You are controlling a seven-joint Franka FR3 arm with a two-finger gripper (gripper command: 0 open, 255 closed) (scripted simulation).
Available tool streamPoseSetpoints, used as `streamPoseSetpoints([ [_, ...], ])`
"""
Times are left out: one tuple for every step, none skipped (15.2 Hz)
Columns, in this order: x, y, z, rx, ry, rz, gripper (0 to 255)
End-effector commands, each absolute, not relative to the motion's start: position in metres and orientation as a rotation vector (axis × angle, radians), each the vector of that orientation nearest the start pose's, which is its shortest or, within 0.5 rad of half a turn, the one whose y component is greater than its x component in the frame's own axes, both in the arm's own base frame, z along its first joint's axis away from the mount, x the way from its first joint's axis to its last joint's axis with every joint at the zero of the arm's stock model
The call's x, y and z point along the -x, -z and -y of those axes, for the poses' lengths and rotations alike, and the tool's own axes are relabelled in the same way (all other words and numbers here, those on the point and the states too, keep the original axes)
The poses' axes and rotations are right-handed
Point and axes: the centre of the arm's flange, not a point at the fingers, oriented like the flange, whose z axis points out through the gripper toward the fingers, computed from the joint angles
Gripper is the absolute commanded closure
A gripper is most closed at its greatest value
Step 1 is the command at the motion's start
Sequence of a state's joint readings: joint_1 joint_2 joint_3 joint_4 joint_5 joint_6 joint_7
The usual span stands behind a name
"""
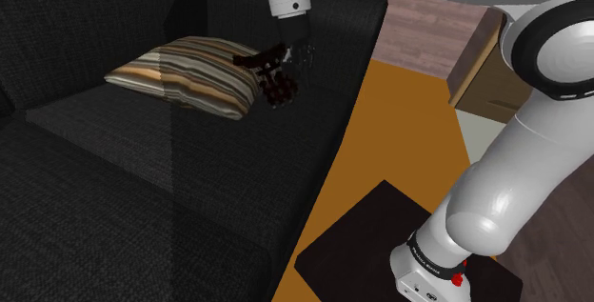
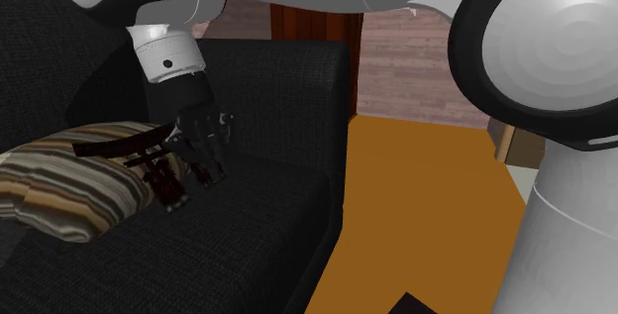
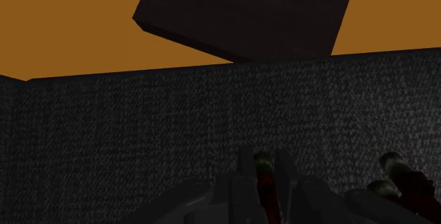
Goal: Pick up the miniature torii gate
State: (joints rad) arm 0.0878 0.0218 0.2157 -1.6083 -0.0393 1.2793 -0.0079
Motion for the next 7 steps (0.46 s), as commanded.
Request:
streamPoseSetpoints([
  [-0.501, -0.587, -0.151, 3.142, -0.549, 0.487, 255],
  [-0.501, -0.593, -0.151, 3.142, -0.549, 0.487, 255],
  [-0.501, -0.598, -0.151, 3.142, -0.549, 0.487, 255],
  [-0.501, -0.603, -0.151, 3.142, -0.549, 0.487, 255],
  [-0.501, -0.609, -0.151, 3.142, -0.549, 0.487, 255],
  [-0.501, -0.609, -0.151, 3.142, -0.549, 0.487, 255],
  [-0.501, -0.609, -0.151, 3.142, -0.549, 0.487, 255],
])
